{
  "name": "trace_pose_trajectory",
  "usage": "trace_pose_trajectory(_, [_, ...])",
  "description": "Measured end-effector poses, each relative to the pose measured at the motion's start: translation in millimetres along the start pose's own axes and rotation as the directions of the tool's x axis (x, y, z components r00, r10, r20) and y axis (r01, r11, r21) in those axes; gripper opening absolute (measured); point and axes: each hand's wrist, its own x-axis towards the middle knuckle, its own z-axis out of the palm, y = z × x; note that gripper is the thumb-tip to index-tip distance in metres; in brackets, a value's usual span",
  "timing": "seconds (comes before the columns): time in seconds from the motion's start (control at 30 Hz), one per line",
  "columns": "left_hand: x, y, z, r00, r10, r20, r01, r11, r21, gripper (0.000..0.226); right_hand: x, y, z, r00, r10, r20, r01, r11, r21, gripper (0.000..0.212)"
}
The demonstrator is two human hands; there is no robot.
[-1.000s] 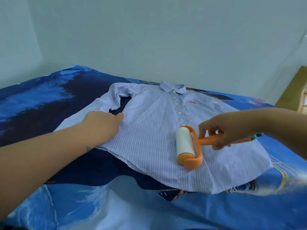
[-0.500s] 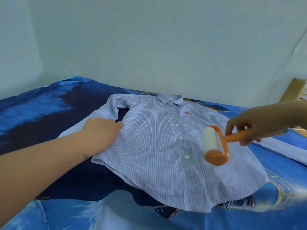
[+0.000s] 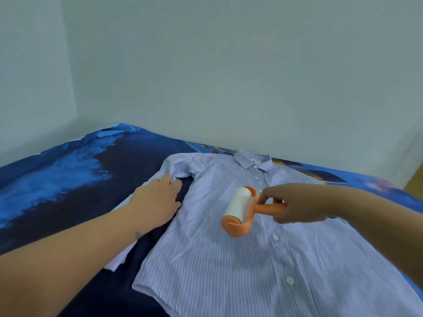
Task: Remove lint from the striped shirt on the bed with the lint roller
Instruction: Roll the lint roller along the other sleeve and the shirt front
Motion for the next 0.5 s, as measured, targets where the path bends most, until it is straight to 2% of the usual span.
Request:
trace_pose_trajectory(0.1, [12,-9,6,0.995,-0.094,0.039,0.095,0.995,-0.02,0.051,30,-2,1,0.998,0.009,-0.058,-0.009,1.0,-0.003,0.018])
trace_pose_trajectory(0.17, [16,-19,9,0.984,-0.152,0.089,0.158,0.986,-0.057,0.053,47,-4,0,0.998,0.02,-0.067,-0.019,1.0,0.022,0.018])
trace_pose_trajectory(0.23, [19,-31,12,0.969,-0.182,0.167,0.203,0.973,-0.113,0.047,65,-5,-2,0.996,0.02,-0.088,-0.015,0.998,0.065,0.02])
trace_pose_trajectory(0.3, [20,-42,13,0.963,-0.165,0.214,0.203,0.964,-0.169,0.031,81,-6,-2,0.993,0.015,-0.12,-0.002,0.994,0.109,0.016])
trace_pose_trajectory(0.37, [21,-54,12,0.971,-0.154,0.185,0.199,0.946,-0.256,0.023,97,-10,-1,0.99,0.012,-0.141,0.011,0.987,0.158,0.008])
trace_pose_trajectory(0.5, [20,-78,2,0.978,-0.173,0.116,0.207,0.863,-0.461,0.024,123,-18,-2,0.974,0.058,-0.22,0.007,0.959,0.283,0.006])
